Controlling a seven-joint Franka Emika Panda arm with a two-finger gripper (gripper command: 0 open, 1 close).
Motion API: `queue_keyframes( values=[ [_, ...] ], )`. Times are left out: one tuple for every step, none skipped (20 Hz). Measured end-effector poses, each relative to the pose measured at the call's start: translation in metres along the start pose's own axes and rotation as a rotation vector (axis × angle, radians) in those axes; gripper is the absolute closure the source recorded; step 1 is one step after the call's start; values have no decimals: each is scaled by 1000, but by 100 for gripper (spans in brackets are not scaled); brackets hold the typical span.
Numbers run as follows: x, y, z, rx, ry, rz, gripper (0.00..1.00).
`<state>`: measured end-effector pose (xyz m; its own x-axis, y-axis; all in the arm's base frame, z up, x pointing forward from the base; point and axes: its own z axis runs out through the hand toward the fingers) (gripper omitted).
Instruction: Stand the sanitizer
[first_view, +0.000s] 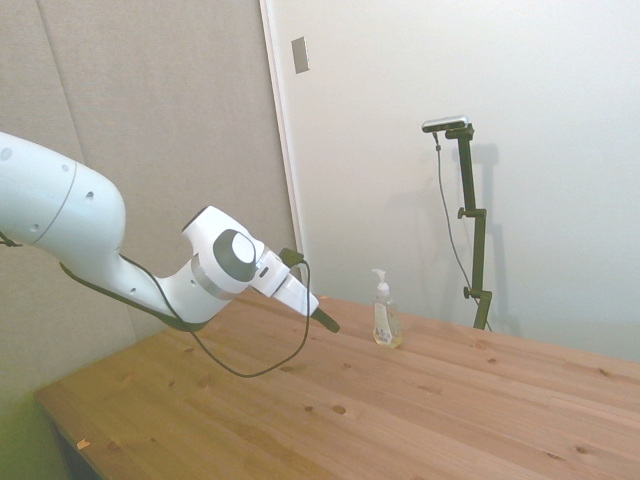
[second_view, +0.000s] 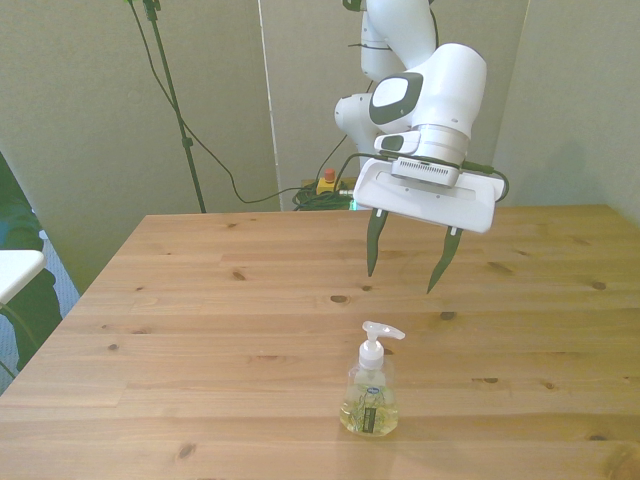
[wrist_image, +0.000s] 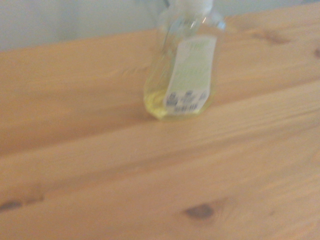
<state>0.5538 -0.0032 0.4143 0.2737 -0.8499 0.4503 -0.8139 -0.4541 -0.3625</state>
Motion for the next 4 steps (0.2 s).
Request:
queue_keyframes(
  values=[
    [-9, 5, -2, -11, -39, -25, 0],
    [-17, 8, -4, -24, -76, -47, 0],
    [-24, 11, -5, -42, -113, -71, 0],
    [-30, 12, -7, -62, -150, -96, 0]
  ],
)
